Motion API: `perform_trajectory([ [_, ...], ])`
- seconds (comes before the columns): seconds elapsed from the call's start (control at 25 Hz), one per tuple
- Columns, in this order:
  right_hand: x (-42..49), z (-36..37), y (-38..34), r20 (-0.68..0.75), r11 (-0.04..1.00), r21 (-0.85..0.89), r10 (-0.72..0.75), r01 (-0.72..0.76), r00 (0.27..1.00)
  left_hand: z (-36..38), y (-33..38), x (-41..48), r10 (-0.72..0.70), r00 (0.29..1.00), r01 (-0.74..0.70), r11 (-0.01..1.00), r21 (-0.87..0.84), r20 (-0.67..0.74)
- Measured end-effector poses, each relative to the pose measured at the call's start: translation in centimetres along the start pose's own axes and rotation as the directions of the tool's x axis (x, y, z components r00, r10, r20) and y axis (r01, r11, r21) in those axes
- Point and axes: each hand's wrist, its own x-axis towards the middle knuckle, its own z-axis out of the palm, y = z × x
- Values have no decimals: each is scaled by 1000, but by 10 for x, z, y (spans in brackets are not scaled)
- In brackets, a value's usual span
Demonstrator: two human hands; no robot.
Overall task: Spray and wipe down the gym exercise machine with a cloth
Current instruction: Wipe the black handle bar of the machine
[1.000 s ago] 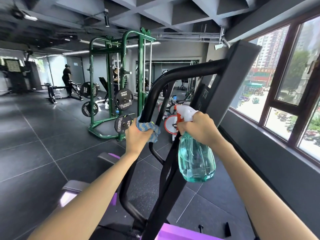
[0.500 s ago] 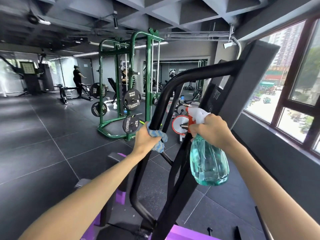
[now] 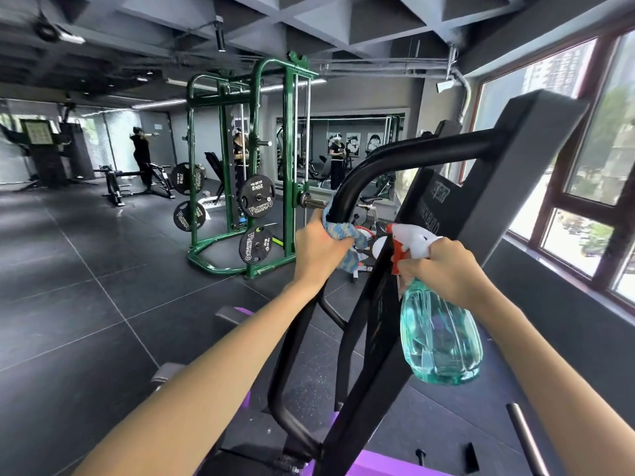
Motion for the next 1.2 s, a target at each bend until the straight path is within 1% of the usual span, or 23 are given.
perform_trajectory([
  [0.16,-1,-2,0,-3,1000,21,-19,19,1000,-3,-1,-6,-54,998,53,998,17,35],
  [0.28,-5,-1,-1,8,994,26,-110,110,994,-4,-6,-10,-135,989,134,991,26,51],
  [0.36,-4,-2,2,9,986,14,-165,165,986,0,-6,-11,-177,984,177,984,7,-13],
  [0.44,1,-1,8,10,983,33,-180,179,984,4,-1,-13,-217,974,218,976,15,-63],
  [0.52,6,6,14,-5,976,42,-212,212,977,5,2,-16,-247,966,250,968,24,-78],
  [0.64,12,12,22,-26,957,4,-290,290,957,6,7,-19,-276,956,281,959,40,-98],
  [0.76,17,15,24,-39,944,-32,-330,329,943,5,8,-19,-275,958,279,959,42,-80],
  [0.84,17,16,24,-42,938,-56,-345,342,938,6,3,-20,-259,962,262,965,29,-87],
  [0.96,15,13,23,-51,943,-43,-332,330,942,5,-8,-26,-246,966,246,969,-6,-75],
  [1.12,4,6,15,-23,967,-36,-251,250,968,3,-36,-35,-246,969,245,969,-32,-30],
  [1.2,-2,1,12,-19,968,-35,-248,248,968,2,-42,-43,-246,969,245,966,-77,-1],
])
